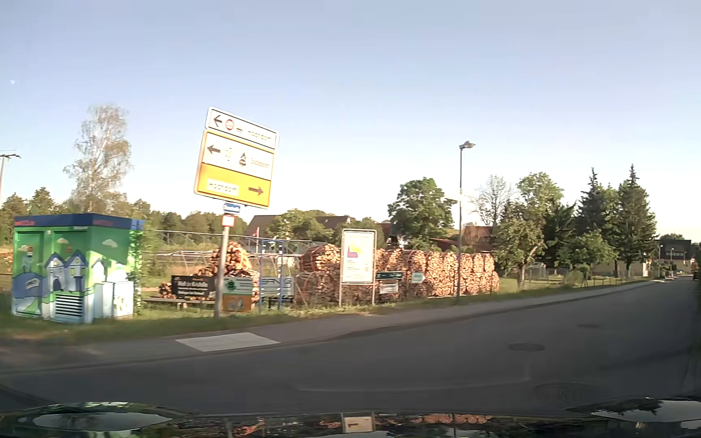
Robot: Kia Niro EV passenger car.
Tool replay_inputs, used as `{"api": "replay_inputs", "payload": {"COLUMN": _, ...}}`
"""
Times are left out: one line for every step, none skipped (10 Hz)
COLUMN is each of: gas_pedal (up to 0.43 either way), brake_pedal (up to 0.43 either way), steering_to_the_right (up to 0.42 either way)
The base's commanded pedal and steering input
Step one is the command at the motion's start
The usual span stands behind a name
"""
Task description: Follow the waypoints while adhering to traffic rules and regulations
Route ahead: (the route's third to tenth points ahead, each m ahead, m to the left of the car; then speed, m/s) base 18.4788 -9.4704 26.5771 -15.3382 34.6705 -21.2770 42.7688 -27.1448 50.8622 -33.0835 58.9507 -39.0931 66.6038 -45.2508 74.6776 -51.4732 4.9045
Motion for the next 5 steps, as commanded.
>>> {"api": "replay_inputs", "payload": {"gas_pedal": 0.138, "brake_pedal": 0.000, "steering_to_the_right": 0.436}}
{"api": "replay_inputs", "payload": {"gas_pedal": 0.150, "brake_pedal": 0.000, "steering_to_the_right": 0.437}}
{"api": "replay_inputs", "payload": {"gas_pedal": 0.157, "brake_pedal": 0.000, "steering_to_the_right": 0.434}}
{"api": "replay_inputs", "payload": {"gas_pedal": 0.169, "brake_pedal": 0.000, "steering_to_the_right": 0.423}}
{"api": "replay_inputs", "payload": {"gas_pedal": 0.197, "brake_pedal": 0.000, "steering_to_the_right": 0.407}}
